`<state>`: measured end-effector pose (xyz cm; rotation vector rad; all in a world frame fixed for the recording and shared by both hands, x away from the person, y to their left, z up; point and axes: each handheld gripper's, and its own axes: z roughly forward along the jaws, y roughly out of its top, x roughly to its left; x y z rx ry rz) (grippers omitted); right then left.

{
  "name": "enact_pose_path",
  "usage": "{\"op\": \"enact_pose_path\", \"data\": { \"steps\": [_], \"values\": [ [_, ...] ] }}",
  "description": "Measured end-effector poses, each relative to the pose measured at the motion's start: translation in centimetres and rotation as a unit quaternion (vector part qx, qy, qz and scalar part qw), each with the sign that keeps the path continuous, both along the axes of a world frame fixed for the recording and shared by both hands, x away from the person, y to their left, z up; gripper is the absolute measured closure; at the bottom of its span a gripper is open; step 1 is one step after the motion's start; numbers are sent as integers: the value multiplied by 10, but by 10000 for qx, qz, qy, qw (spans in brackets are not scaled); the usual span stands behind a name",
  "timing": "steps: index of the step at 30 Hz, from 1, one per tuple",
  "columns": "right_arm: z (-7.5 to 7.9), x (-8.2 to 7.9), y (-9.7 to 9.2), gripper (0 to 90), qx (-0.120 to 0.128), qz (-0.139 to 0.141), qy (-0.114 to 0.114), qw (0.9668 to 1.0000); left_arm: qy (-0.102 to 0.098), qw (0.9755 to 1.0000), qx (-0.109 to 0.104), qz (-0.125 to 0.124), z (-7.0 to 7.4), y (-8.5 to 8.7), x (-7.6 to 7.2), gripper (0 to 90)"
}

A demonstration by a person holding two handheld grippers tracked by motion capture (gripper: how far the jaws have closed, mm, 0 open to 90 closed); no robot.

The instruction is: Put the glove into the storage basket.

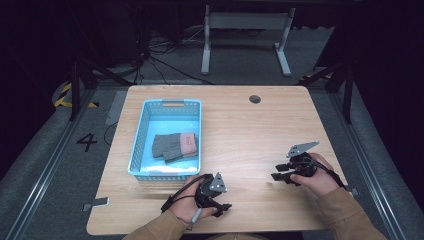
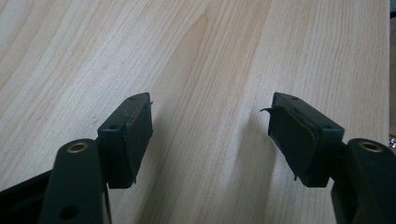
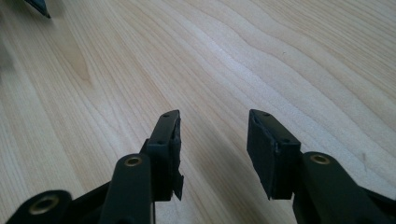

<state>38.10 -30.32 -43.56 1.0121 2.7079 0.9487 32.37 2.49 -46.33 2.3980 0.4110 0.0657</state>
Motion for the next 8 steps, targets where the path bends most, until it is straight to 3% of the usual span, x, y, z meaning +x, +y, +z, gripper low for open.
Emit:
{"op": "enact_pose_path", "data": {
  "steps": [3,8],
  "values": [
    [-1,0,1,553,4,1,3,10000,138,9998,-93,59,2,0,0,317],
    [0,1,1,552,15,-6,4,10000,105,9999,-106,83,2,1,0,316]
  ]
}}
